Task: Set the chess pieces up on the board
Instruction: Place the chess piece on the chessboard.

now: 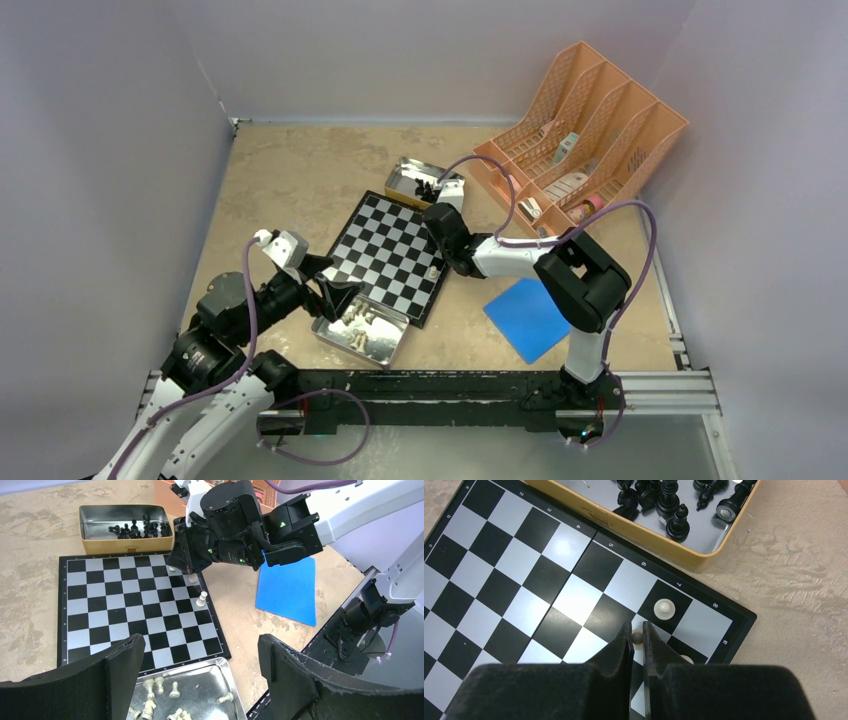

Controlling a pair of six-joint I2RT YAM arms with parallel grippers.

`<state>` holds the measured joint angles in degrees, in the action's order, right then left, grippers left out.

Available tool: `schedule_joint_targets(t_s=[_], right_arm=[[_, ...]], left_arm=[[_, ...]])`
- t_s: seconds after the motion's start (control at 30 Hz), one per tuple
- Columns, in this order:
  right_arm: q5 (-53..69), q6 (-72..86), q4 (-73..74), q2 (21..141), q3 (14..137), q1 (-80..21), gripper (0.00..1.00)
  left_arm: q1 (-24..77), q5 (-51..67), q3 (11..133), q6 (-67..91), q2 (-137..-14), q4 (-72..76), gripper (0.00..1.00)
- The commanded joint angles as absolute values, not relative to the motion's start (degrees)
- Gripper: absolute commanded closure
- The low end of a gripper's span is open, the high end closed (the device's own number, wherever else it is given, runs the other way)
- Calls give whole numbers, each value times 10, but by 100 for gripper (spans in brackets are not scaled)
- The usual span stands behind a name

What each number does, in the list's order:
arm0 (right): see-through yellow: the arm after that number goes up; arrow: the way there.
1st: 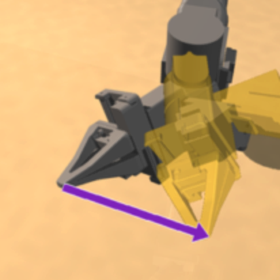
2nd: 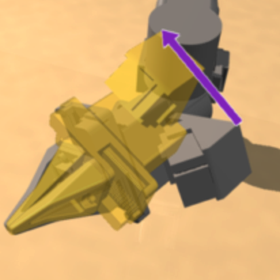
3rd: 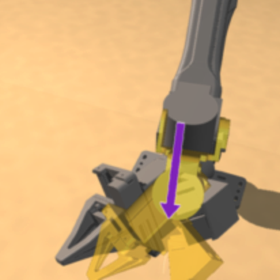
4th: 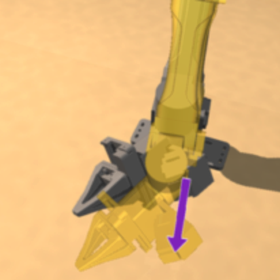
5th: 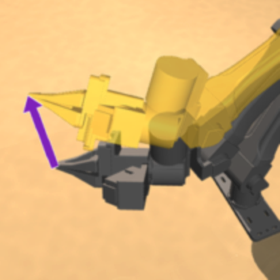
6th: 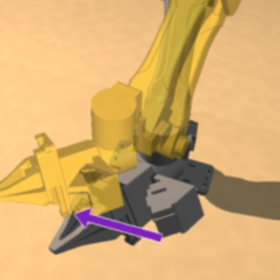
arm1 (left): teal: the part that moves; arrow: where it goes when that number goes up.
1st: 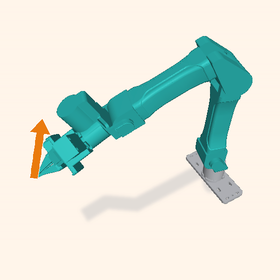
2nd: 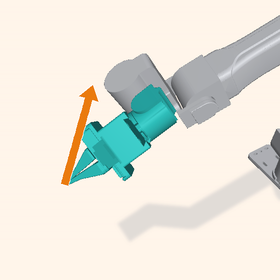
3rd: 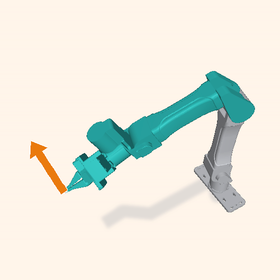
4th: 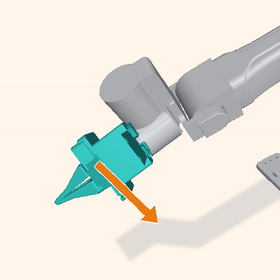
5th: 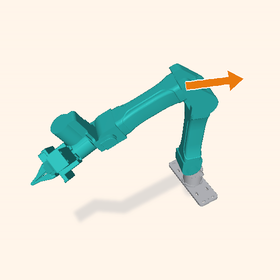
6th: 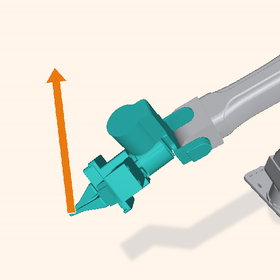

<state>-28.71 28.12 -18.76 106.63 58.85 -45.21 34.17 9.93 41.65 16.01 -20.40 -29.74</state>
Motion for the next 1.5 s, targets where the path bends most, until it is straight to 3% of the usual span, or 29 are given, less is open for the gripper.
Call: schedule_joint_targets(t_s=[0.0, 0.7, 1.17, 1.47], right_arm=[[-288, 292, -200, 1062, 592, -450, 91], [-286, 297, -173, 1052, 592, -448, 87], [-280, 293, -159, 1033, 601, -450, 76], [-261, 294, -121, 957, 604, -450, 71]], left_arm=[[342, 92, 417, 173, -200, -285, 16], [342, 93, 417, 171, -209, -282, 16], [342, 94, 415, 172, -215, -281, 16], [342, 55, 427, 191, -259, -303, 12]])
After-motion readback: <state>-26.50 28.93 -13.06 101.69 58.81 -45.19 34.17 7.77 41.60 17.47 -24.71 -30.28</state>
